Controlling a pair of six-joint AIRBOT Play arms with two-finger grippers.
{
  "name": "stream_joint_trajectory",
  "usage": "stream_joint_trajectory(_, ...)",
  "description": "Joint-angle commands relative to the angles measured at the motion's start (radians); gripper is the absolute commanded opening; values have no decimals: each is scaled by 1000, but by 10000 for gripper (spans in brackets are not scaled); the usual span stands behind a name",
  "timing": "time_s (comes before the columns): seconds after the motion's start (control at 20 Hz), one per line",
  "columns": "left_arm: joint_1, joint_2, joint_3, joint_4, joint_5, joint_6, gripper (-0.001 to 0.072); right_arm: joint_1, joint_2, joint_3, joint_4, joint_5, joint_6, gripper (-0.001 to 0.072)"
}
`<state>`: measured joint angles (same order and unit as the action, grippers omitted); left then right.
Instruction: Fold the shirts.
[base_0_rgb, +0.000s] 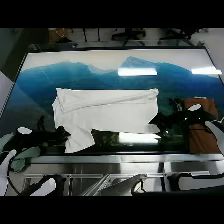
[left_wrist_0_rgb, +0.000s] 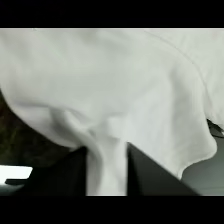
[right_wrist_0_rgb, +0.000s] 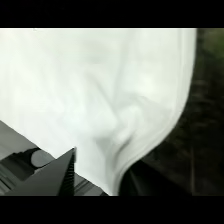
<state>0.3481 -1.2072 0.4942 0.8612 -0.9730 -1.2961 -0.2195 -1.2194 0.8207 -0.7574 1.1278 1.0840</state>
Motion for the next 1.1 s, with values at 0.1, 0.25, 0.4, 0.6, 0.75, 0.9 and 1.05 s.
stream_joint_trajectory(0.1, 1, 26, 101, -32, -95, 76, 17, 19, 21, -1, -95, 51, -22, 142)
stream_joint_trajectory(0.25, 2, 153, 123, 40, -170, 25, 15, 13, 70, -1, -146, 51, 4, 22)
stream_joint_trajectory(0.4, 1, 289, 111, 130, -326, -69, 15, -6, 115, -1, -280, 70, 102, 21)
stream_joint_trajectory(0.6, 0, 463, 48, 192, -402, -146, 15, -33, 187, -1, -360, 135, 166, 21)
stream_joint_trajectory(0.75, 0, 562, 68, 184, -383, -146, 15, -33, 239, 16, -329, 135, 145, 21)
stream_joint_trajectory(0.9, 0, 549, 187, 183, -325, -145, 15, -32, 237, 105, -172, 117, 49, 21)
stream_joint_trajectory(1.05, 0, 401, 323, 184, -314, -126, 15, -30, 186, 212, -4, 44, -65, 21)
